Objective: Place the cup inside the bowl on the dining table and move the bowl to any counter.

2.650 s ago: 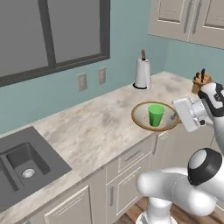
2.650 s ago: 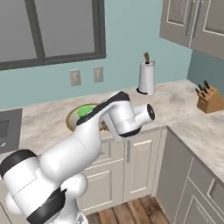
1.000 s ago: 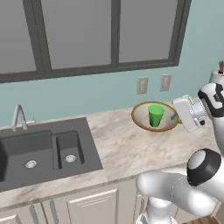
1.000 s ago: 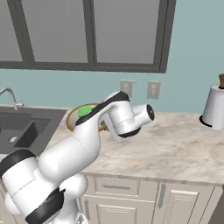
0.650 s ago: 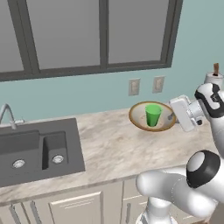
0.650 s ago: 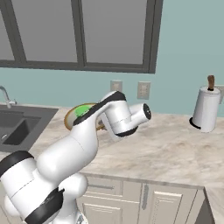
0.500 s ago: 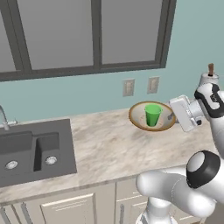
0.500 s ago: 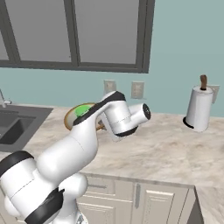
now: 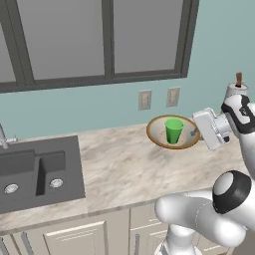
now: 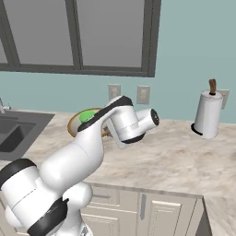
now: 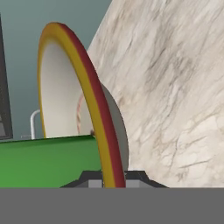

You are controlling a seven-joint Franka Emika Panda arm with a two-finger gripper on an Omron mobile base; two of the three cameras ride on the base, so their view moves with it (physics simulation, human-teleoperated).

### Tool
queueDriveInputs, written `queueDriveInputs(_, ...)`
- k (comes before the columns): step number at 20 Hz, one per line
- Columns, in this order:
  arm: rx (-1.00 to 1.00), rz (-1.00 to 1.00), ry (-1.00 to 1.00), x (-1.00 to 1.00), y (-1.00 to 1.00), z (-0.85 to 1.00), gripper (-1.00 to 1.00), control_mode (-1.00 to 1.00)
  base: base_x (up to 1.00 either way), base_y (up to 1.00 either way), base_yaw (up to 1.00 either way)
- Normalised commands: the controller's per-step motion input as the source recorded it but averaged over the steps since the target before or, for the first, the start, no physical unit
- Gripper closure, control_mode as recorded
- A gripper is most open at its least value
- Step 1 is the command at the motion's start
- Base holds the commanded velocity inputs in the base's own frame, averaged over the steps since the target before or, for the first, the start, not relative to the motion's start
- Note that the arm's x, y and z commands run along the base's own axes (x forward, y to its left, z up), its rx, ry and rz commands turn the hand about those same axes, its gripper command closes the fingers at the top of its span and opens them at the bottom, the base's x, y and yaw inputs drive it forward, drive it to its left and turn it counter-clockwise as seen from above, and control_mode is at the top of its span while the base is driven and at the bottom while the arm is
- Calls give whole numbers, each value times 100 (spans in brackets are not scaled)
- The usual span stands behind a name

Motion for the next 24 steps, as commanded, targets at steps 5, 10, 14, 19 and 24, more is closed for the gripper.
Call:
queueDriveInputs(5,0,0,0,0,0,0,100,100,21,1,0)
queueDriveInputs(10,0,0,0,0,0,0,100,100,12,0,0)
queueDriveInputs(14,0,0,0,0,0,0,100,100,0,0,0)
queueDriveInputs(19,0,0,0,0,0,0,100,100,0,0,0)
queueDriveInputs(24,0,0,0,0,0,0,100,-100,0,0,0)
